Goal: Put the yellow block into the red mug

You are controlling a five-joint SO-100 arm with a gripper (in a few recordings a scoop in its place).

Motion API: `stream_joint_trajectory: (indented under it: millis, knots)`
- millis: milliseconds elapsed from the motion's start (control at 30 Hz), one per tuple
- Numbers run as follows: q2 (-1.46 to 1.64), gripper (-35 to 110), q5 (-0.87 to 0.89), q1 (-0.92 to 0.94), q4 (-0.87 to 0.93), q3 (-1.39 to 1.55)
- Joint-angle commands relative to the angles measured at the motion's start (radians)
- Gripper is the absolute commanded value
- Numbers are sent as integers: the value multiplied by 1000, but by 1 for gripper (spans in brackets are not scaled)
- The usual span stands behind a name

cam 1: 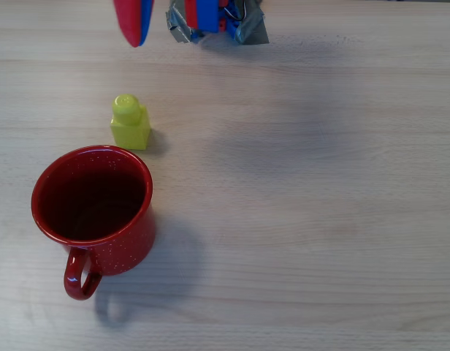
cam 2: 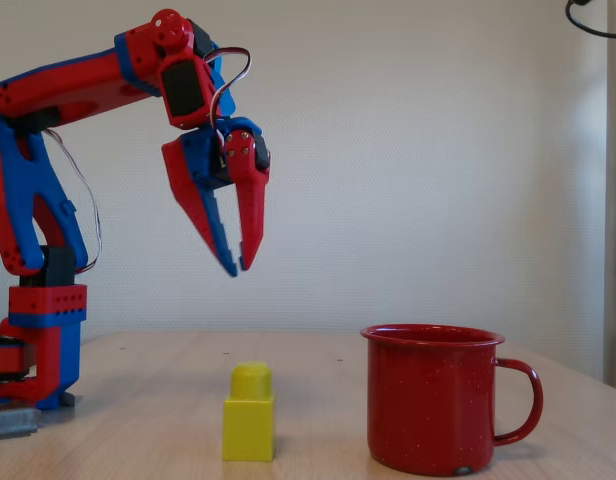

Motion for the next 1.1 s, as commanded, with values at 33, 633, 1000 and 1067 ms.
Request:
stream_joint_trajectory:
  millis: [33, 633, 1000, 1067]
  knots:
    - [-8, 17, -43, 60, 57, -78]
    - [-117, 43, -222, 138, -17, 71]
    - [-133, 42, -219, 124, -196, 236]
    - [-133, 42, -216, 115, -224, 265]
